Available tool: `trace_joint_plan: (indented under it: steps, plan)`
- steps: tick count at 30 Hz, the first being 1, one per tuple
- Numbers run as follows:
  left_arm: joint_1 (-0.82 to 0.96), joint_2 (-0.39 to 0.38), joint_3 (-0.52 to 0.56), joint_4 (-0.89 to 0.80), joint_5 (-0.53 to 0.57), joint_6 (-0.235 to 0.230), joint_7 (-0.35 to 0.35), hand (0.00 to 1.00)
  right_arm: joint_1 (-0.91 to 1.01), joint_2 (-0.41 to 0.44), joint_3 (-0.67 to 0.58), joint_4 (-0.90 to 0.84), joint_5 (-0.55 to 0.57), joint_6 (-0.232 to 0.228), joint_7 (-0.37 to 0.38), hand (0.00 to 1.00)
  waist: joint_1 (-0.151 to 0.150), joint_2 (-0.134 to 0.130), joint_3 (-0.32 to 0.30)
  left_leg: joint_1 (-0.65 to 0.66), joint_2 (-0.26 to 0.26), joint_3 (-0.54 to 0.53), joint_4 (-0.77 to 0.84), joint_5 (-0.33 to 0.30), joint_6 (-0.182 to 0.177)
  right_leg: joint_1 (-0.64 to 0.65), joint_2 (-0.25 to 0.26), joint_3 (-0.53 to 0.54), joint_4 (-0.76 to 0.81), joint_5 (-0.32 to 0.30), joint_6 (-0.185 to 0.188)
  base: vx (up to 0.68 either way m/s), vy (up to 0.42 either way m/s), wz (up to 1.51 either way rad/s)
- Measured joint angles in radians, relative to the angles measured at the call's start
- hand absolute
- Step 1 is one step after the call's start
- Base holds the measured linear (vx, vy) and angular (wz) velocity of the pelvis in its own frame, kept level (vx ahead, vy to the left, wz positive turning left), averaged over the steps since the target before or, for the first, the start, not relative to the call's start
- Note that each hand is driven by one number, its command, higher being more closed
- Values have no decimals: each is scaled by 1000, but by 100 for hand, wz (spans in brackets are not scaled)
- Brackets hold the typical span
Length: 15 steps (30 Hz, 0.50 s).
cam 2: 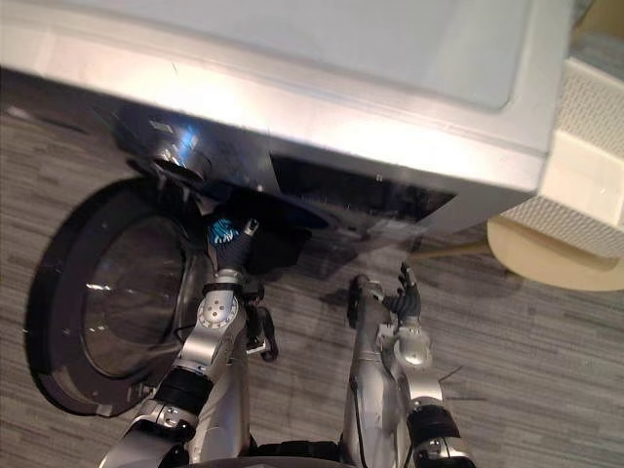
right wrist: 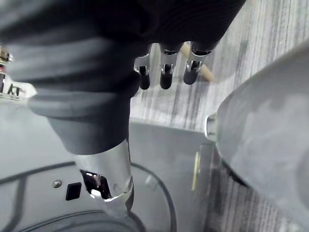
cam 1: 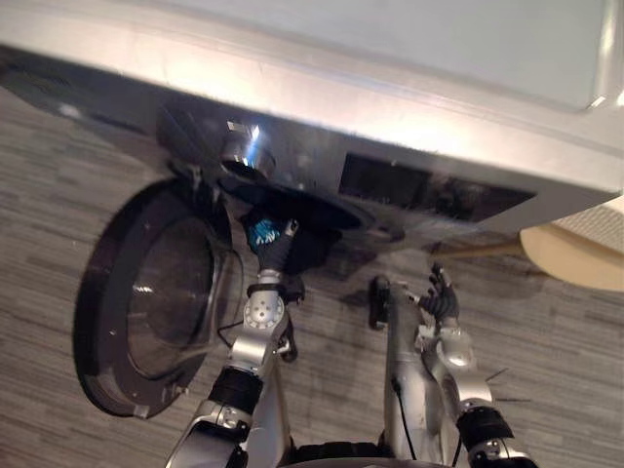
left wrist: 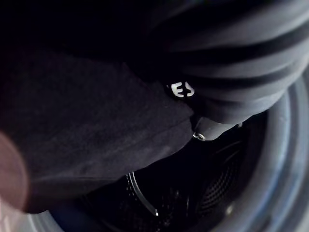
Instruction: Pick up the laundry basket with both hands and put the clothes into the washing machine.
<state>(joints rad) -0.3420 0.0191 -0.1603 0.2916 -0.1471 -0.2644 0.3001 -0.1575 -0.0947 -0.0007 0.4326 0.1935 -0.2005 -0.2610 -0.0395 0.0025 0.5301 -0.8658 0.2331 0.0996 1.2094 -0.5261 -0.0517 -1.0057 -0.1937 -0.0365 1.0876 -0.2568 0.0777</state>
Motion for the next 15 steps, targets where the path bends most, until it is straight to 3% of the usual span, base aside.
trace_joint_plan:
  steps: [7, 10, 12, 15]
  plan:
    - [-214, 42, 97, -128, 3, 0, 78, 100, -20, 28, 1, -245, 30, -65, 0, 0, -4, -8, 16, -289, 48, -59, 298, -68, -16, -298, 14, 20, 281, -49, -24, -88, -51, -6]
    - [-343, 131, 131, -155, 27, 5, 129, 100, -22, 28, -3, -328, 30, -83, 4, 0, -17, -11, 18, -379, 52, -81, 396, -93, -25, -393, 17, 30, 384, -75, -30, -37, -50, 3]
    - [-447, 231, 132, -185, 46, 7, 169, 100, -19, 32, -3, -394, 29, -94, 14, 0, -33, -21, 21, -443, 57, -103, 448, -103, -38, -456, 17, 26, 435, -84, -41, -35, -51, 1]
    - [-569, 293, 106, -186, 62, 19, 203, 100, -6, 33, -14, -446, 30, -105, 26, 0, -41, -28, 22, -492, 59, -125, 485, -106, -43, -500, 17, 18, 472, -91, -51, -24, -58, 3]
